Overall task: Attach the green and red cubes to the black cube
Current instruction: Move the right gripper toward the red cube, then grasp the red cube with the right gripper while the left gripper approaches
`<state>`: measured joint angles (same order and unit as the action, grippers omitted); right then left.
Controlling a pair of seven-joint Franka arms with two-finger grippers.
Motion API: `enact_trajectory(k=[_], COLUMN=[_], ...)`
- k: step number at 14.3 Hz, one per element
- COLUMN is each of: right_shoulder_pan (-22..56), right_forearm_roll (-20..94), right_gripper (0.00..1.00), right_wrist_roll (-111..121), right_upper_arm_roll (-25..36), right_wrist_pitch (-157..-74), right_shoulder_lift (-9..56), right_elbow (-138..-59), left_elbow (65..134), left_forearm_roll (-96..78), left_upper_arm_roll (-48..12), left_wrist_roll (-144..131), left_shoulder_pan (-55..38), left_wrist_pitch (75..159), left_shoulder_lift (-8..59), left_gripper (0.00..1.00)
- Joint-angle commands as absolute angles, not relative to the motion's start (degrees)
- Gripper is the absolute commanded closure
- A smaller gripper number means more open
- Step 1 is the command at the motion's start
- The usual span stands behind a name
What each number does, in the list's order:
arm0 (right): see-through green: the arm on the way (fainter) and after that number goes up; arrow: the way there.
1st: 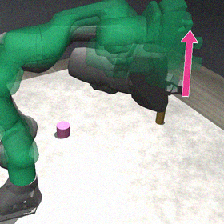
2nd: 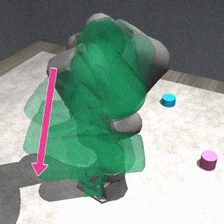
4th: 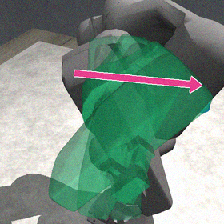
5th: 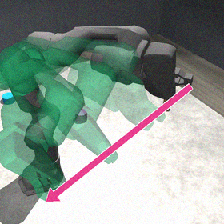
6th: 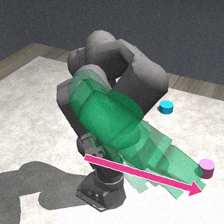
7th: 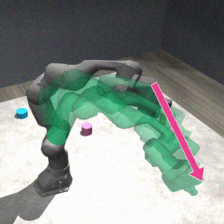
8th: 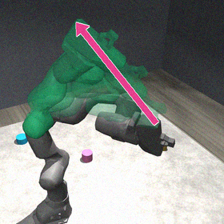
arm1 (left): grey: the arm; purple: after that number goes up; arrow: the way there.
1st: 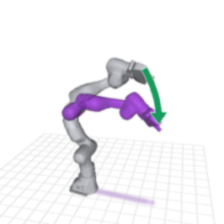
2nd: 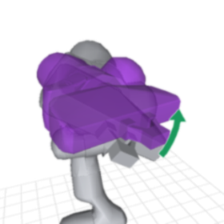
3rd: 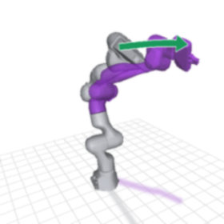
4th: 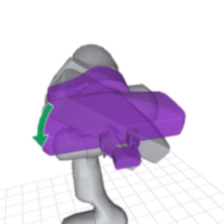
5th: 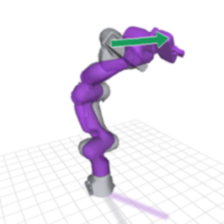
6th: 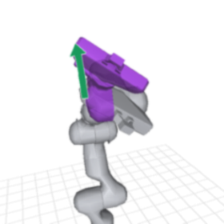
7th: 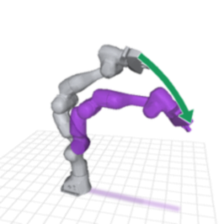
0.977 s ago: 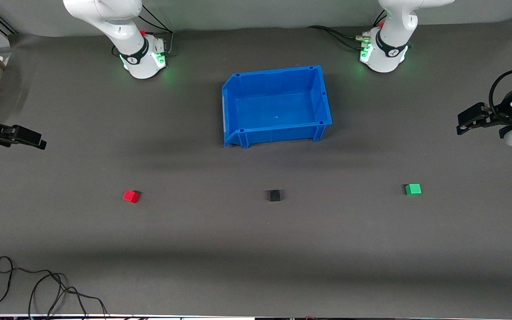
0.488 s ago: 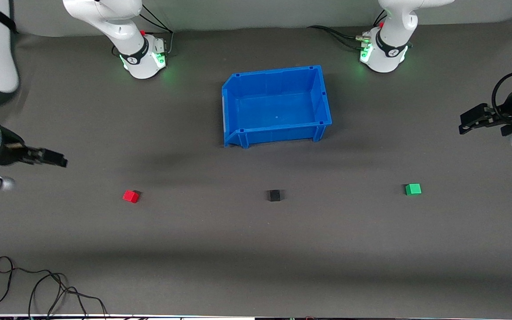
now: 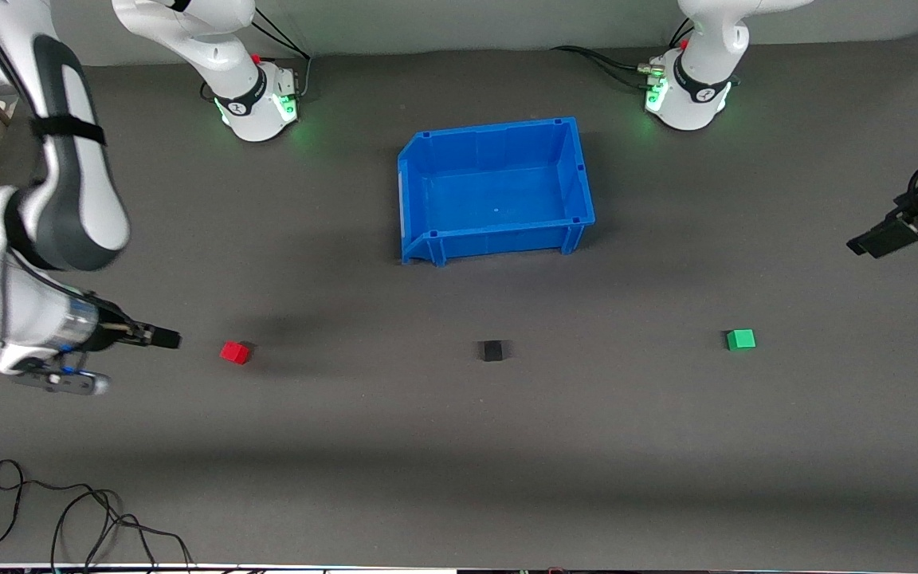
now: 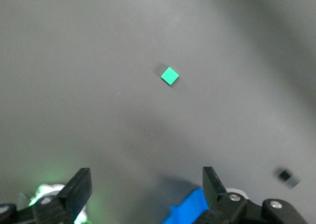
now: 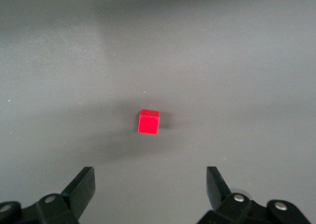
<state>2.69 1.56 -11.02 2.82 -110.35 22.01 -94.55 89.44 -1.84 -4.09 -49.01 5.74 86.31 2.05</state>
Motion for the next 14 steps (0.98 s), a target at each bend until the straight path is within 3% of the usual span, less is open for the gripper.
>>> enact_trajectory(k=[1, 7, 14], right_shoulder_pan=[2.8, 2.7, 4.3], right_forearm_roll=[2.5, 2.8, 8.9], right_gripper=[0.0, 0.0, 0.0], right_wrist_roll=[-12.0, -12.1, -12.0], right_upper_arm_roll=[3.1, 3.0, 3.1], right_wrist_pitch=[-113.5, -129.5, -135.4], right_shoulder_lift=[25.5, 27.6, 31.9], right_elbow=[-94.7, -106.2, -107.1], left_elbow=[89.3, 90.3, 101.1], left_forearm_roll=[-5.1, -9.7, -14.6], left_upper_arm_roll=[-4.5, -3.6, -3.6], left_wrist_roll=[-66.2, -89.7, -91.6], left_shoulder_pan=[6.2, 10.2, 13.3], left_wrist_pitch=[86.7, 87.4, 97.3], left_shoulder_lift=[1.6, 1.8, 1.8], left_gripper=[0.0, 0.0, 0.0])
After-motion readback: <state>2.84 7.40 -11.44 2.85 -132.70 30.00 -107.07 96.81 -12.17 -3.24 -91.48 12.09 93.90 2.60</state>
